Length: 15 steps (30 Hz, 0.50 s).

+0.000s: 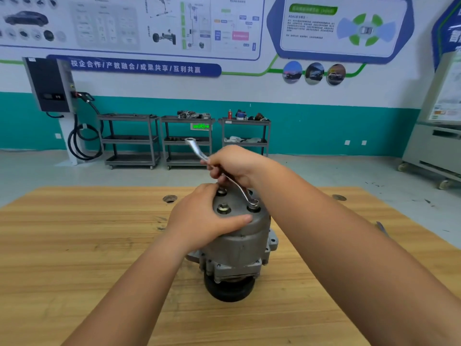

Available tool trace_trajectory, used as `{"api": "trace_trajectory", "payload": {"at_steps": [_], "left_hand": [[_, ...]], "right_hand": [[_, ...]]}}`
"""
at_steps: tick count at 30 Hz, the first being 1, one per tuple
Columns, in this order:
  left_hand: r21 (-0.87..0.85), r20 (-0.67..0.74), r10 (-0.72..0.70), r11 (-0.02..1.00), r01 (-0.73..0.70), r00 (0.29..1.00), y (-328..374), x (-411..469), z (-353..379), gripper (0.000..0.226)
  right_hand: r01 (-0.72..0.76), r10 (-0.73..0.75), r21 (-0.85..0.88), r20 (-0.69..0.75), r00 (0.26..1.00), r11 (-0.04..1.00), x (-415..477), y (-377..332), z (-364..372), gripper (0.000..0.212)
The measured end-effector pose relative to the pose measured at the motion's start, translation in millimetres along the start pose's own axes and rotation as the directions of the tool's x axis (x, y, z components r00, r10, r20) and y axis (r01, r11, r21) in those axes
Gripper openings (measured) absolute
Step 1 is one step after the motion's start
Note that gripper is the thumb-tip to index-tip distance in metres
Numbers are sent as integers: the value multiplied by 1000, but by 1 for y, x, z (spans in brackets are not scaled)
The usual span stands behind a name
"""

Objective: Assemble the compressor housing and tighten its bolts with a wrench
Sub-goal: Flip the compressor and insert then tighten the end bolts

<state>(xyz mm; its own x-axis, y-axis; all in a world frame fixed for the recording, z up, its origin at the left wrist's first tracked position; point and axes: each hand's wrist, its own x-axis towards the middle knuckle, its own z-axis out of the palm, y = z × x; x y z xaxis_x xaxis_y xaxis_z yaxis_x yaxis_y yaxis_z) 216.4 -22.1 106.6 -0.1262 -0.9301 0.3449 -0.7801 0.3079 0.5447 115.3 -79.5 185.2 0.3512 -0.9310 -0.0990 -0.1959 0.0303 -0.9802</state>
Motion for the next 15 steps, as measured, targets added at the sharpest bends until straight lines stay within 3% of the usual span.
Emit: {"api": "trace_trajectory", "payload": {"at_steps": [2, 4, 7, 9, 11, 13, 15], "left_hand": [[40, 24, 21, 999, -22, 999, 0, 2, 0, 99], [55, 31, 20, 998, -21, 999, -1, 4, 0, 102], [42, 26, 22, 999, -23, 999, -3, 5, 1, 110], [45, 19, 8, 999, -9, 1000, -5, 5, 1, 114], [32, 17, 7, 999, -8, 1000, -6, 4, 2, 113], [44, 19, 9, 999, -10, 1000, -6, 5, 2, 112], [66, 14, 9, 998, -9, 1000, -5, 7, 3, 113]], "right_hand": [[3, 22, 252, -95, 995, 968, 3, 10, -12, 22], [57, 38, 505, -177, 984, 861, 2, 23, -28, 22], [244, 8, 699, -336, 942, 673, -11, 42, -54, 17], [425, -29, 680, -511, 859, 598, -27, 58, -65, 15], [618, -107, 582, -677, 728, 528, -52, 77, -64, 15], [789, -282, 462, -758, 589, 406, -80, 100, -54, 16], [905, -533, 272, -737, 415, 328, -107, 119, -35, 11]]}}
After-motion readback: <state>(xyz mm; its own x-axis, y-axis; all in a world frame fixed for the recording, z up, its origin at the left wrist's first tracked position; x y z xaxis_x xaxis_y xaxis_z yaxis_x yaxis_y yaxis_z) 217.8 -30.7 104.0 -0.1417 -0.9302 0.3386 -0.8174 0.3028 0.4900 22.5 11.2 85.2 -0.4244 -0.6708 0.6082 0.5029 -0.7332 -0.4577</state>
